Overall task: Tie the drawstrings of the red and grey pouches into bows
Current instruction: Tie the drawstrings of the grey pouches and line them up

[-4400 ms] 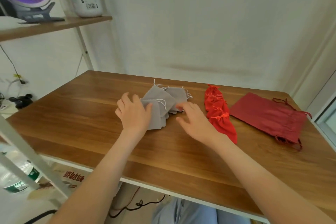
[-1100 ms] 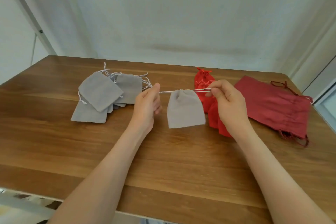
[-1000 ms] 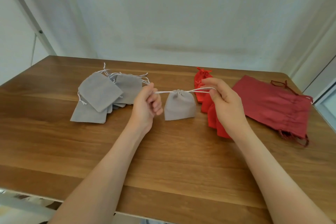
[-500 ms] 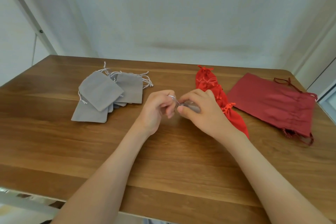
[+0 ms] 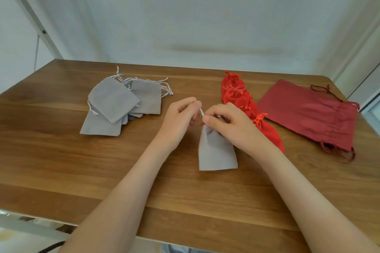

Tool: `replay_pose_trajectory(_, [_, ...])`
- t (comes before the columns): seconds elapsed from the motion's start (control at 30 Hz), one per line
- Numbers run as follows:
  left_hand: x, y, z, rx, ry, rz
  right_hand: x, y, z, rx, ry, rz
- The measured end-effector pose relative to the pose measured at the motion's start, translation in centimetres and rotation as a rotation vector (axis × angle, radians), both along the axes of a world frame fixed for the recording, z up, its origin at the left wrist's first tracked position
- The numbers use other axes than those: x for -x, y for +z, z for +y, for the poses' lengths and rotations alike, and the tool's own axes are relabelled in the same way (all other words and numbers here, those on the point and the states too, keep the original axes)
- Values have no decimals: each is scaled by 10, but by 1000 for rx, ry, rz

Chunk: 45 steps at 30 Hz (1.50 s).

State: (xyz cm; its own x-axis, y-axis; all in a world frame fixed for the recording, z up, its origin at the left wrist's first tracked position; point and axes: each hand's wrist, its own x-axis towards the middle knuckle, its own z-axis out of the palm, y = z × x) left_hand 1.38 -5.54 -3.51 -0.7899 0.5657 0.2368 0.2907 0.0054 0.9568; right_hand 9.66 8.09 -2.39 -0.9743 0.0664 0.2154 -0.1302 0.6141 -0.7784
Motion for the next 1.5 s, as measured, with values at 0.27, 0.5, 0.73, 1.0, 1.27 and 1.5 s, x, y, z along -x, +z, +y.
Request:
replay_pose_trajectory(0.27, [-11, -4, 6, 127, 154, 195, 4, -5, -3, 134, -121, 41])
replay_pose_trajectory(0.5, [-20, -1, 12, 127, 164, 136, 5, -12, -7, 89, -324, 201])
replay_pose_trajectory(0.73, [-14, 2, 6, 257, -11, -90, 8, -21, 0, -312, -322, 212])
replay_pose_trajectory(1.0, [-16, -3, 8, 454, 39, 177, 9, -18, 5, -344, -197, 290])
replay_pose_trajectory(1.27, [-16, 1, 9, 204, 5, -191, 6, -13, 5, -265, -215, 199])
replay_pose_trajectory(1.5, [-19, -5, 16, 163, 161, -171, 3, -7, -7, -274, -132, 213])
